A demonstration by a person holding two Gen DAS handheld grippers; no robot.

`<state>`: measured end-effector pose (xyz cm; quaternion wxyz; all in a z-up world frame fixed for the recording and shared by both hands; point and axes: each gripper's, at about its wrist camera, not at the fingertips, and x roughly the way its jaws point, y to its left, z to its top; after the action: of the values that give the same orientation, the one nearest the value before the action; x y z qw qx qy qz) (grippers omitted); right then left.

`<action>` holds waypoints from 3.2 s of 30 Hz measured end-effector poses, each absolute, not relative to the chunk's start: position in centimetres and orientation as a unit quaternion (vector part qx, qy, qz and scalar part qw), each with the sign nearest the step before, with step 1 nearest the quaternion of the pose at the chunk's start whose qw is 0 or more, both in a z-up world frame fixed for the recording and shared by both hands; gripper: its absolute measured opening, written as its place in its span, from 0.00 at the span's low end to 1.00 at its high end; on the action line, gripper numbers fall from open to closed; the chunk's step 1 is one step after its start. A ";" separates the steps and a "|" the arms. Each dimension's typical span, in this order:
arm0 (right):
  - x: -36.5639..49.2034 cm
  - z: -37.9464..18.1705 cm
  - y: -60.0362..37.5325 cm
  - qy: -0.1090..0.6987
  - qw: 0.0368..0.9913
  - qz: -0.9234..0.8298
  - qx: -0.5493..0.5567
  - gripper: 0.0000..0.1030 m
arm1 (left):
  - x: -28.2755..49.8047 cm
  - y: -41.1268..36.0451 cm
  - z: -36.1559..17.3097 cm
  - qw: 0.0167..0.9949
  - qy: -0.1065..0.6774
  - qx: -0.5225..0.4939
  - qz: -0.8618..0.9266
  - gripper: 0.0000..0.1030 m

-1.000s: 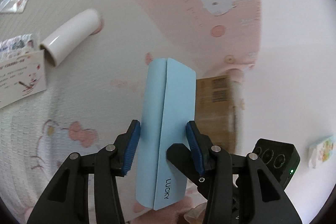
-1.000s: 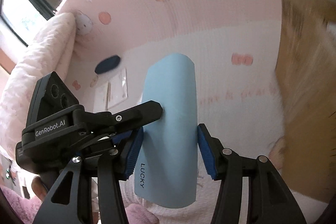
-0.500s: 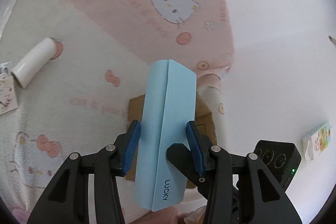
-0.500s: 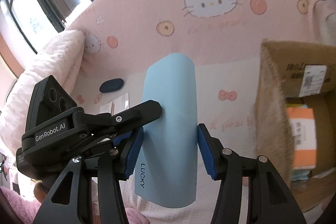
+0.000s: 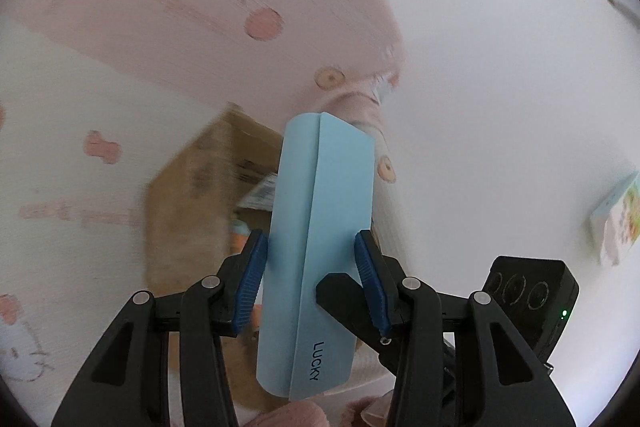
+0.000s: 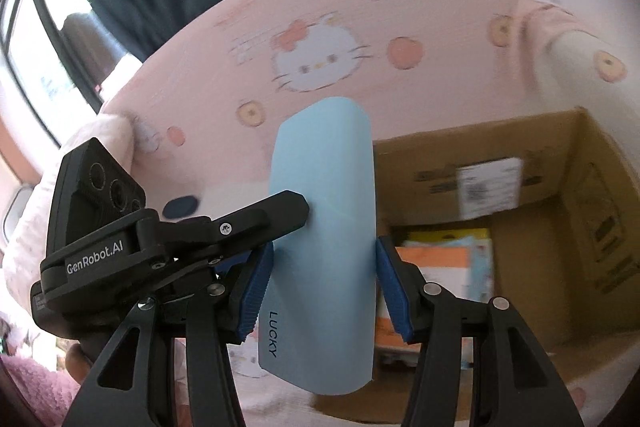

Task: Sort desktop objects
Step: 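Lift the power bank with the left gripper toward the cardboard box, then lower the power bank into the box with the left gripper, then open the left gripper and release the power bank in the box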

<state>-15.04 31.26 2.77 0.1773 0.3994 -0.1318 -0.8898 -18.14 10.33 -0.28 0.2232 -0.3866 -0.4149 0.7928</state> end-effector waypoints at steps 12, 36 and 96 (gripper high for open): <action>-15.5 0.5 36.9 -0.181 0.179 -0.867 0.428 0.49 | -19.6 15.0 -1.8 0.208 -0.372 -0.420 0.801 0.48; -20.9 -7.5 36.7 -0.203 0.219 -0.744 0.598 0.49 | -18.7 15.4 -1.9 0.060 -0.331 -0.448 0.828 0.49; -31.8 -9.1 38.2 -0.233 0.149 -0.731 0.624 0.14 | -25.5 21.3 -4.7 0.010 -0.198 -0.605 0.771 0.11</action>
<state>-31.75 38.22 -9.07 0.1491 0.6240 -0.2330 -0.7308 -25.51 21.33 -4.72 0.0101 -0.6046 -0.1985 0.7714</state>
